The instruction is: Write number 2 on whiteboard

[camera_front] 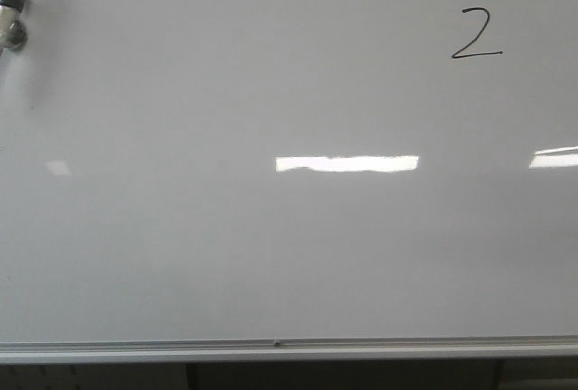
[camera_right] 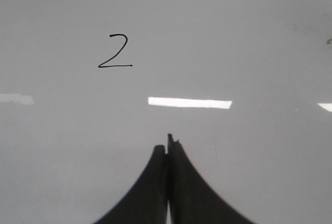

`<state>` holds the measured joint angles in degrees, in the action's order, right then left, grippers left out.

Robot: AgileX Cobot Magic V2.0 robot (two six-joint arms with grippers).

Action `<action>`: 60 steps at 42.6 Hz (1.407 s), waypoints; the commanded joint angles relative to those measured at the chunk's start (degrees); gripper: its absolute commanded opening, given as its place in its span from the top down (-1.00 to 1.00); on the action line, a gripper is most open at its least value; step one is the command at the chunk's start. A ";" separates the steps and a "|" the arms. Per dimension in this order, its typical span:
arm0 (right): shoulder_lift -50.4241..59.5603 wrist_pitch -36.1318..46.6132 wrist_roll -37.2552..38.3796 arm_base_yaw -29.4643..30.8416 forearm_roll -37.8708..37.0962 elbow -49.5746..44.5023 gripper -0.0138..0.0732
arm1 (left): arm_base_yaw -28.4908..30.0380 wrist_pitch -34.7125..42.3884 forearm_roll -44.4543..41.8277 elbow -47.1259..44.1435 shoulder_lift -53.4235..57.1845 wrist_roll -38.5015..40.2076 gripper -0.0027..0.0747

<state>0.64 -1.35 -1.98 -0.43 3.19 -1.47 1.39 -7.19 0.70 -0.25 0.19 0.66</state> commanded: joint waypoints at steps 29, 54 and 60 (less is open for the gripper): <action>1.03 7.83 2.78 0.10 -3.49 0.14 0.84 | 0.08 4.94 0.00 -1.98 1.53 0.41 0.98; 1.03 7.83 1.98 0.10 -2.64 0.14 0.84 | 0.08 4.94 0.00 -1.98 1.53 0.41 0.98; 1.03 7.83 1.98 0.10 -2.64 0.14 0.84 | 0.08 4.94 0.00 -1.98 1.53 0.41 0.98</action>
<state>0.64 1.55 0.51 -0.43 0.52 -1.47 1.39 -7.19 0.70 -0.25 0.19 0.79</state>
